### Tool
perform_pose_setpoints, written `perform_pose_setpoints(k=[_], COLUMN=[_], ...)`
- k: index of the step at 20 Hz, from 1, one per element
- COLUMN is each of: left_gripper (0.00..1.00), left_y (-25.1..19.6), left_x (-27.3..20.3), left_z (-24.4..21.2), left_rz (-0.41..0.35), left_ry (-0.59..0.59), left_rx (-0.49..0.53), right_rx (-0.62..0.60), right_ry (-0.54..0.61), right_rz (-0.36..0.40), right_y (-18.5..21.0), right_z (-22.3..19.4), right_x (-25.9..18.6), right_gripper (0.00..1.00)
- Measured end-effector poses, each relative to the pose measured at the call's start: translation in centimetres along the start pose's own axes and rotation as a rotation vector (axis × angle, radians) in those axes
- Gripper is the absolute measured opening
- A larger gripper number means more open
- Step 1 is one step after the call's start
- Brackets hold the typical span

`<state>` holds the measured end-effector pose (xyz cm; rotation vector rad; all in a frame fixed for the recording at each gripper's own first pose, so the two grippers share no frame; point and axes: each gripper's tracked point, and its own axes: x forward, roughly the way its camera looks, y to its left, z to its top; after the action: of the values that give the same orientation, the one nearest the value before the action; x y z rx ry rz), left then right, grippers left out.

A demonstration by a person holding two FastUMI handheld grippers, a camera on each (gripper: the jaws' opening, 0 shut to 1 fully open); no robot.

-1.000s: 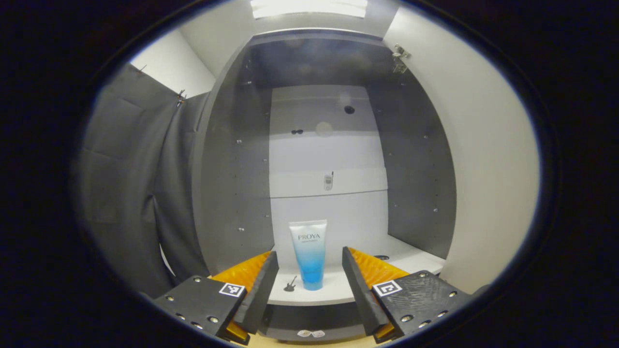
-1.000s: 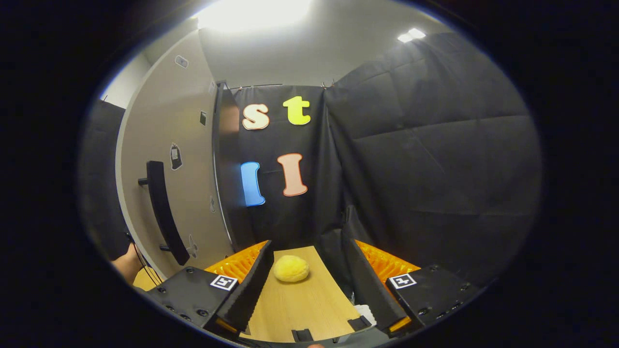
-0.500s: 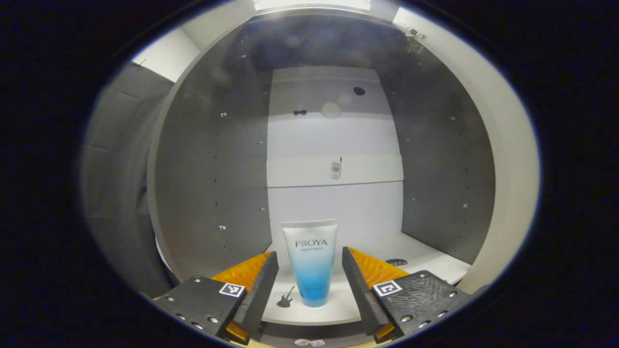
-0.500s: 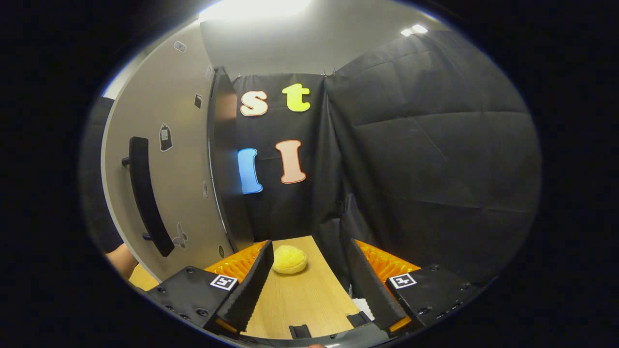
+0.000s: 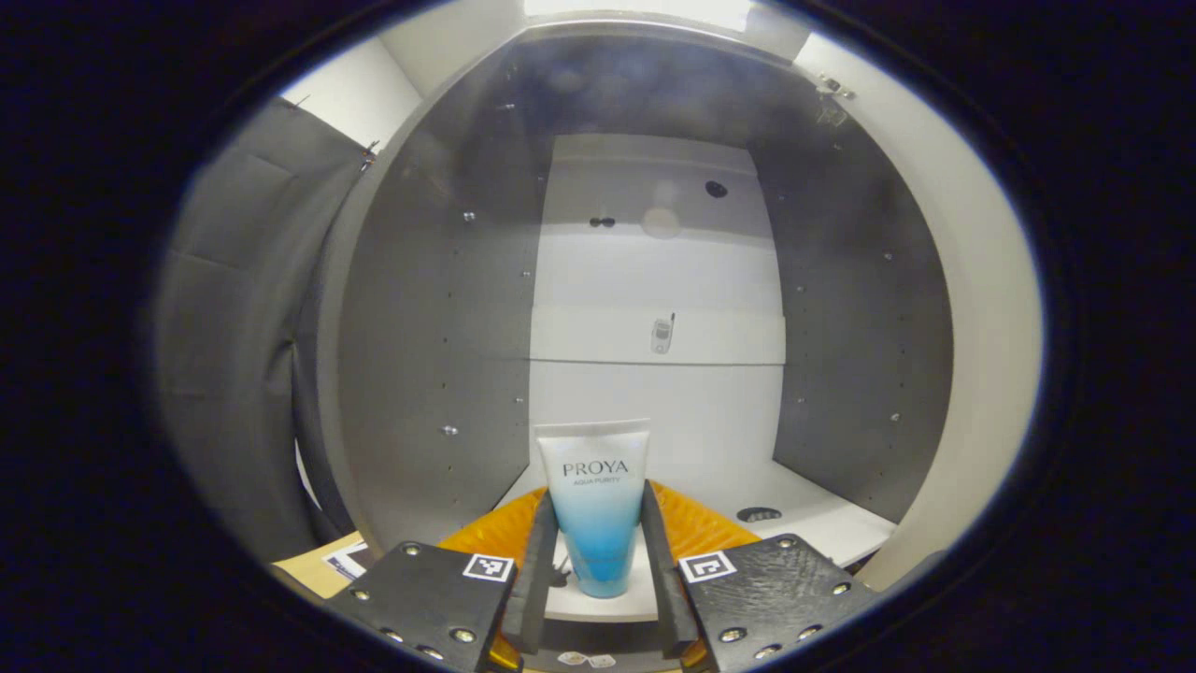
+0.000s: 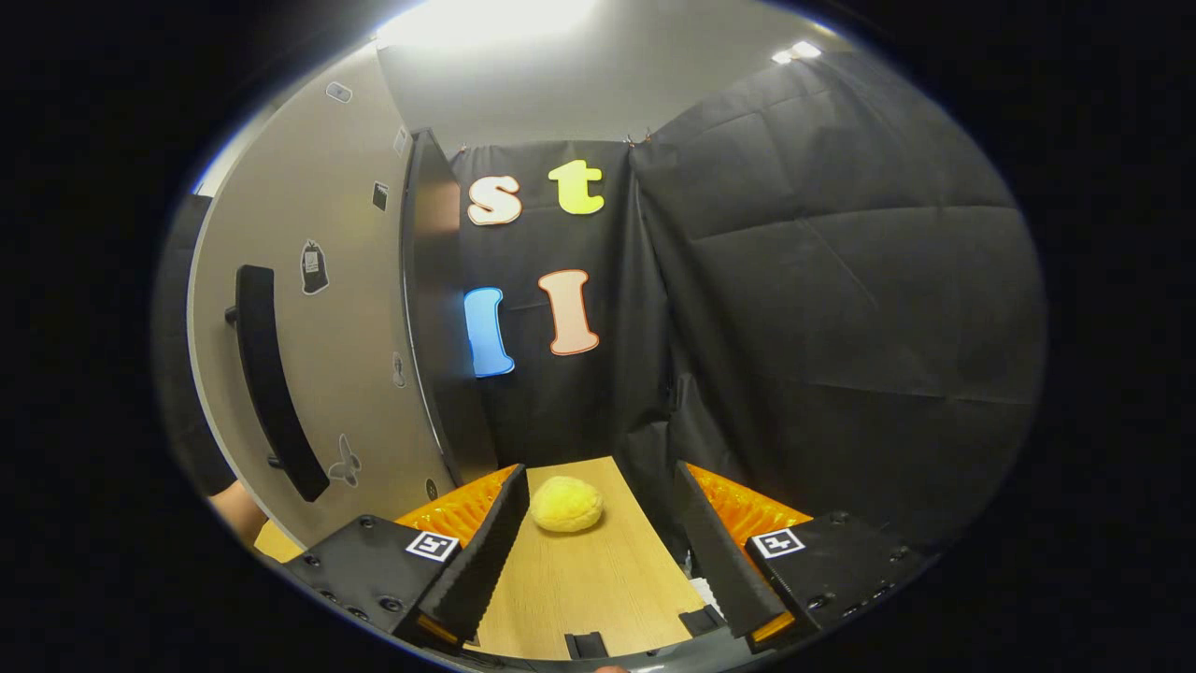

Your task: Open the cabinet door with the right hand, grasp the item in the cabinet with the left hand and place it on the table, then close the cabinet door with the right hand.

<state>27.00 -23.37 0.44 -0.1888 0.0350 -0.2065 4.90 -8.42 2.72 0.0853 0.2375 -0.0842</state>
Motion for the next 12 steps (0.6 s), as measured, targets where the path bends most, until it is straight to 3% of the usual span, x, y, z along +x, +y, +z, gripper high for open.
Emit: perform_pose_setpoints(k=[6, 12], left_gripper=[0.5, 0.48], left_y=[-0.2, -0.1], left_x=[-5.7, -10.3], left_z=[1.2, -0.9], left_rz=[-0.042, -0.062], left_ry=[-0.046, -0.034], left_rx=[0.016, 0.05], right_rx=[-0.004, -0.035], right_ry=[-0.005, 0.001], right_rz=[0.059, 0.112], right_y=[1.3, 2.6], right_z=[0.1, 0.2], right_x=[0.8, 1.1], right_gripper=[0.98, 0.98])
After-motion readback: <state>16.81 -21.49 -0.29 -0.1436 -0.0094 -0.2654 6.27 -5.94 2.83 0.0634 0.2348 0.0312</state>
